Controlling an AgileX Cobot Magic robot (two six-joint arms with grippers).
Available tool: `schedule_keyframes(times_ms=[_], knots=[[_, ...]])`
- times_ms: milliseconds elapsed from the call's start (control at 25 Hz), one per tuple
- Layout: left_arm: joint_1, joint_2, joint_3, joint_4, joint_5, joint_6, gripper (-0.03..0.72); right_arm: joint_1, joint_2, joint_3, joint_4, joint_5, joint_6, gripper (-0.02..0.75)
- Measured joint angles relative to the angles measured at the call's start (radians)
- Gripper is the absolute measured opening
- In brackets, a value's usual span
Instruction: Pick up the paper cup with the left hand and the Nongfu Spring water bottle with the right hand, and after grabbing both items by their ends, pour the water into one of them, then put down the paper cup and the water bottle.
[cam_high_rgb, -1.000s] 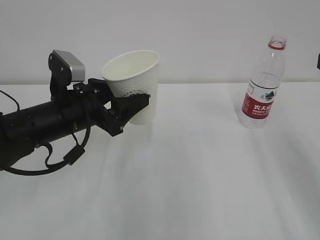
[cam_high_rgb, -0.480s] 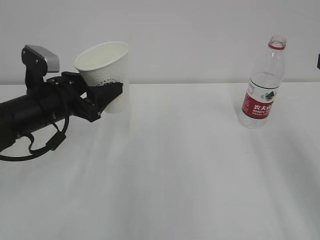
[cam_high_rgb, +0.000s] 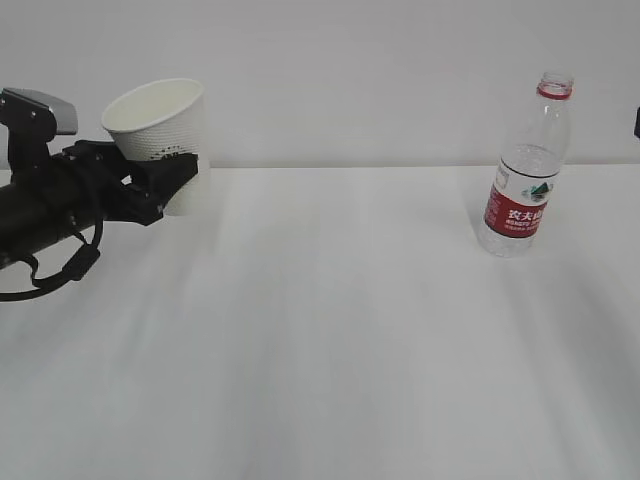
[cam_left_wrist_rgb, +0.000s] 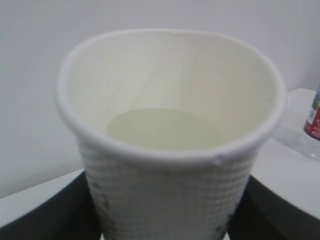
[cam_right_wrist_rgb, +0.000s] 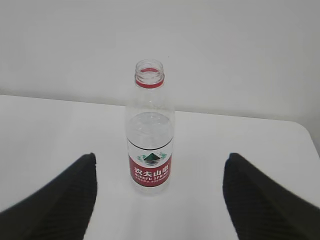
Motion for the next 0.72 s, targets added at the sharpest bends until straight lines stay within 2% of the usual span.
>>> schedule_keyframes(times_ms=[280, 720], knots=[[0.038, 0.0, 0.0, -0.009, 0.003, 0.036, 0.483, 0.0, 0.0, 0.0, 0.0, 0.0, 0.0, 0.588], [0.11, 0.0, 0.0, -0.126, 0.003, 0.059, 0.466, 0.0, 0.0, 0.0, 0.0, 0.0, 0.0, 0.587]])
